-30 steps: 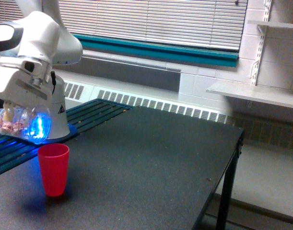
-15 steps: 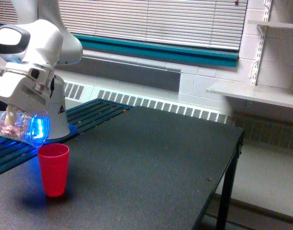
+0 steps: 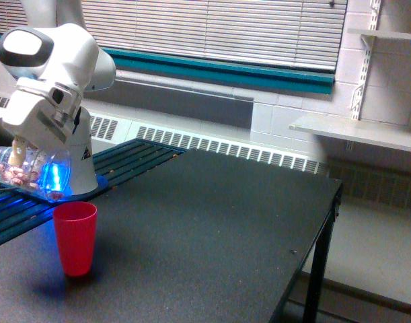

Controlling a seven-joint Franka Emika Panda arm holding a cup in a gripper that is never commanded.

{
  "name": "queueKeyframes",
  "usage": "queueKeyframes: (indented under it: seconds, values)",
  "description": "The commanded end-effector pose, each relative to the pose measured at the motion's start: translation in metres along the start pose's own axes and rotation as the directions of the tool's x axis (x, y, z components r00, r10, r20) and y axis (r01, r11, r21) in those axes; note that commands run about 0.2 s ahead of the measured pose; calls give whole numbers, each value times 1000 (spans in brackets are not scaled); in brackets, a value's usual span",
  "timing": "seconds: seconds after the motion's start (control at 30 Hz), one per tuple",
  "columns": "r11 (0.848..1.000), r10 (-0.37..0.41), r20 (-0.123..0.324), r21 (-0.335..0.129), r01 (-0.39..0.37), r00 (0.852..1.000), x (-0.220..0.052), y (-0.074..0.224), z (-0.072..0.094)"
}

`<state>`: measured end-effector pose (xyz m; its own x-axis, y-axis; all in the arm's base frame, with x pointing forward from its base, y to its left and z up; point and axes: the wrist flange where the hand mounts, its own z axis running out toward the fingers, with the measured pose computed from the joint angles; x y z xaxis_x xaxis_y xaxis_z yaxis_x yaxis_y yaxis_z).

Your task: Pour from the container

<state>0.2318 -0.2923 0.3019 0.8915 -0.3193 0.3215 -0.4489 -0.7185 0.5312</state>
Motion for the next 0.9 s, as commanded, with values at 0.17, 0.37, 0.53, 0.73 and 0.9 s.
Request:
queueKeyframes:
  seconds: [0.17, 0.37, 0.53, 0.73, 0.9]
  values:
    - [996, -73, -9, -46, 72, 997, 4, -4, -4]
    - [994, -94, -11, -64, 94, 995, 4, -4, -4]
    - [992, -105, -11, -70, 104, 994, 4, -6, -5]
    - [988, -127, -11, -88, 126, 992, 4, -6, -6]
    - [986, -137, -8, -96, 136, 991, 0, -7, -5]
